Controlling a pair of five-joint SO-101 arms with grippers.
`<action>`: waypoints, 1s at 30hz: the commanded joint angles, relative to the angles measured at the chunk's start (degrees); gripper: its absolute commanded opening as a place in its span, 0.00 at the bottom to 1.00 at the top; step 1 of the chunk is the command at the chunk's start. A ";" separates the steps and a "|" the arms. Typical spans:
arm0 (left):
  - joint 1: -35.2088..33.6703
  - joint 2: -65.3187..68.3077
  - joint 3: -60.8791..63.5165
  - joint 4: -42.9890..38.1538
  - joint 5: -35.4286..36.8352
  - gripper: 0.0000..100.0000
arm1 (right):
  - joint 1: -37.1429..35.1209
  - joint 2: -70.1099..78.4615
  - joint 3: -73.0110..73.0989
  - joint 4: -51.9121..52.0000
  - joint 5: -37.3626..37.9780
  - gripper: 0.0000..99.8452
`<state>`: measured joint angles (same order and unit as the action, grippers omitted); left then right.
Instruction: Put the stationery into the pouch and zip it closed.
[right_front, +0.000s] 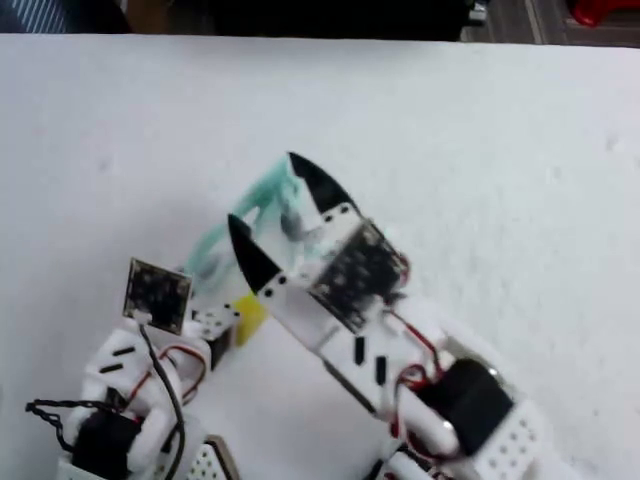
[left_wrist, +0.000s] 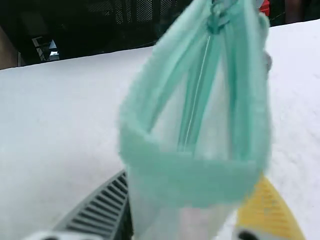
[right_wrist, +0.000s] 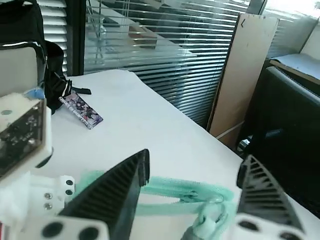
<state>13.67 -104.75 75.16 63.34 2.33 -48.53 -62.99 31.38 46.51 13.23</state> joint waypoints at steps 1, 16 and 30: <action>-0.57 -0.04 -0.97 -1.58 -0.09 0.30 | 2.77 -0.84 -8.26 3.91 0.18 0.26; -6.73 -0.04 -1.23 -3.96 0.00 0.23 | 30.73 30.99 -13.45 20.00 10.55 0.26; -8.84 -0.04 -1.05 -5.01 0.00 0.15 | 30.64 51.82 -13.45 20.97 18.99 0.26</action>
<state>5.58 -104.22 75.16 60.18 2.59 -18.29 -12.44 20.04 68.22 30.46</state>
